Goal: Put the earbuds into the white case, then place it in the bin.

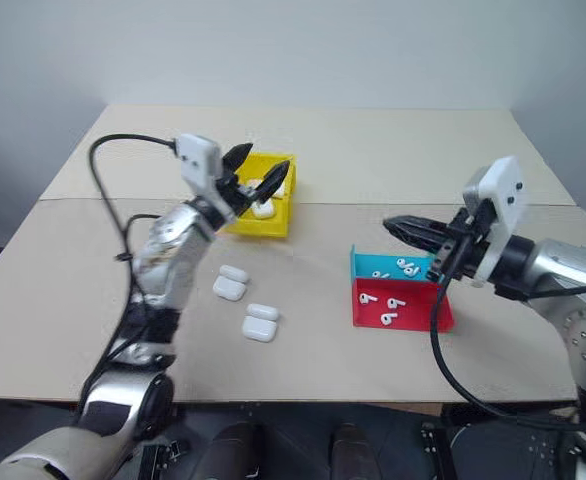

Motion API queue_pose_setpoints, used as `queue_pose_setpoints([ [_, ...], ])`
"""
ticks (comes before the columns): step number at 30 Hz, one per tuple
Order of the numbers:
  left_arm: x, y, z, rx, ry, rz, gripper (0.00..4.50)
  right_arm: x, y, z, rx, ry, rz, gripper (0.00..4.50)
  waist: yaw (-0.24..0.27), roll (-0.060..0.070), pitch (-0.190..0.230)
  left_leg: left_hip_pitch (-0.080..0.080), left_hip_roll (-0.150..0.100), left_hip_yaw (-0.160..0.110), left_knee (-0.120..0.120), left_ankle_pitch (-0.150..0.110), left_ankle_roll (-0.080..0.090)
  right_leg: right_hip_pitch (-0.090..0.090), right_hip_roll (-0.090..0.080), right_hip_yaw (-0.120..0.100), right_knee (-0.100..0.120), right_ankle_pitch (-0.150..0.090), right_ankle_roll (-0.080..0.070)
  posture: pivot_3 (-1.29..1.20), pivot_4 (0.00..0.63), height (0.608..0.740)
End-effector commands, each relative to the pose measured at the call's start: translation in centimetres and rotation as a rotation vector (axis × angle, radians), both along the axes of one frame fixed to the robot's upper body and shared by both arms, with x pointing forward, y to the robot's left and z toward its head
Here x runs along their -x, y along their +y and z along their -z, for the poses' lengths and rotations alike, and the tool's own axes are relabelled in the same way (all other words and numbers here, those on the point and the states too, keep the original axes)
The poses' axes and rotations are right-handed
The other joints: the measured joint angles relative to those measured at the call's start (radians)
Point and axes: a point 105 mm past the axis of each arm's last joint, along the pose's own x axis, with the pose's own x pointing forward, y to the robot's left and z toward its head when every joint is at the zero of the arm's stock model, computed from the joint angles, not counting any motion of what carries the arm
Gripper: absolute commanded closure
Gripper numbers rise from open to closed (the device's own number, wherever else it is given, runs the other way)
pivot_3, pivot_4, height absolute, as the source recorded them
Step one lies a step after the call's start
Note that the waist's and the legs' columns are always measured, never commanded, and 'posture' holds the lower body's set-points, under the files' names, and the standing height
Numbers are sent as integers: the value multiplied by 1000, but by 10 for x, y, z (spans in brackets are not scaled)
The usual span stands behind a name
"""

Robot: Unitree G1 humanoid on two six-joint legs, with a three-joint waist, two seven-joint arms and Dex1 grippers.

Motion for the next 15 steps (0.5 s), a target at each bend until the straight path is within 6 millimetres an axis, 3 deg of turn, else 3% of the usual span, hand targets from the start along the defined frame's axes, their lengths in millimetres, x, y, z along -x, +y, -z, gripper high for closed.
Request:
queue_pose_setpoints([
  [1,41,13,-7,-83,-33,166,9,12,-23,-6,112,-28,14,4500,-4,0,0,1,0,0,0,0,0,0,0,0,1,0,0,0,150,740],
  [5,70,51,-2,-197,26,188,9,24,-58,-12,216,-4,44,4500,-9,0,0,3,0,0,2,1,0,2,0,0,3,0,0,0,150,740],
  [10,83,97,1,-339,76,81,9,41,-95,-21,342,11,40,4500,-9,0,0,6,1,1,4,2,2,5,0,1,2,-1,2,0,150,740],
  [15,100,124,8,-415,141,57,9,50,-112,-16,420,42,20,4500,-9,0,0,9,2,3,4,2,2,7,0,1,2,-4,3,0,150,740],
])
